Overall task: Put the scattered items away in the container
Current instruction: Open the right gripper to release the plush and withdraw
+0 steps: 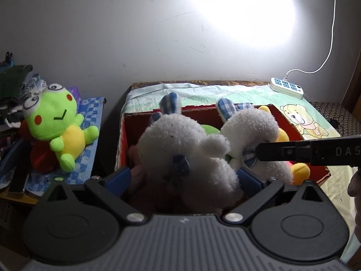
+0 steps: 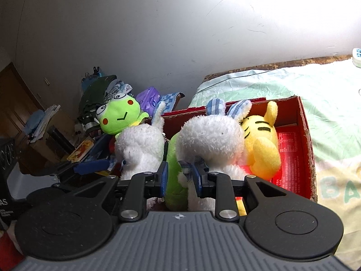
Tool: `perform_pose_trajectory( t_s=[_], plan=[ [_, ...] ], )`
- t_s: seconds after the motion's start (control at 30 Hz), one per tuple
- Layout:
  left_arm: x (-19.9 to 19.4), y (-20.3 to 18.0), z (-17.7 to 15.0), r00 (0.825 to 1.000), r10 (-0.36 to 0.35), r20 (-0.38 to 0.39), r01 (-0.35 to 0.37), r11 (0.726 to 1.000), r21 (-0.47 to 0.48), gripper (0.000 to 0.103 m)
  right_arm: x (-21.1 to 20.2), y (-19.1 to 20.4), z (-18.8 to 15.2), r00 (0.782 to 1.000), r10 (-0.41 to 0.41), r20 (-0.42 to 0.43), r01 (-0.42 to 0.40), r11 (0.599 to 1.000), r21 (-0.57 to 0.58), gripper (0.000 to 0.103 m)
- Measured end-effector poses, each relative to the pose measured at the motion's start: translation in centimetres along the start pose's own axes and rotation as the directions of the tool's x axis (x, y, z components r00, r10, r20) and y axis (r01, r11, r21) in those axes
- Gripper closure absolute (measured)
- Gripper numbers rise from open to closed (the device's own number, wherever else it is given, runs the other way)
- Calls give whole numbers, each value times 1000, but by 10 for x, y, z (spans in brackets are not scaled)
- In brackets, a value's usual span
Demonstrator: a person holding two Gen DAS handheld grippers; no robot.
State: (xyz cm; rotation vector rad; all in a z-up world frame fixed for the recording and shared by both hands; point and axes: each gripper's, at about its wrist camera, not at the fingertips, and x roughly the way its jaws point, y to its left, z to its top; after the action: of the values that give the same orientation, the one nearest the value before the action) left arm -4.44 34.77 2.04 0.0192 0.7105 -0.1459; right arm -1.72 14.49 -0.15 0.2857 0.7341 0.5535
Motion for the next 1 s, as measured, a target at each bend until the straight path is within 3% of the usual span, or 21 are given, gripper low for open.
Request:
perform_pose_trajectory(
  t_s=[0.23,0.5,0.67,1.0],
  plan=[
    [-7,-15,3,992,115,-54,-119,990,-72,2,-6,1,-1,999,-39,-14,39,998,-45,75],
    [-12,-39,3,970,221,-99,-234,961,-147,1,-31,-8,-4,997,-71,-13,70,996,-55,75],
    [-17,-58,2,952,287,-105,-300,942,-148,1,-44,-10,-6,997,-71,-14,70,994,-85,74],
    [-24,-88,-1,927,340,-159,-366,913,-181,1,-61,-15,-11,998,-51,-38,46,992,-117,72]
  ],
)
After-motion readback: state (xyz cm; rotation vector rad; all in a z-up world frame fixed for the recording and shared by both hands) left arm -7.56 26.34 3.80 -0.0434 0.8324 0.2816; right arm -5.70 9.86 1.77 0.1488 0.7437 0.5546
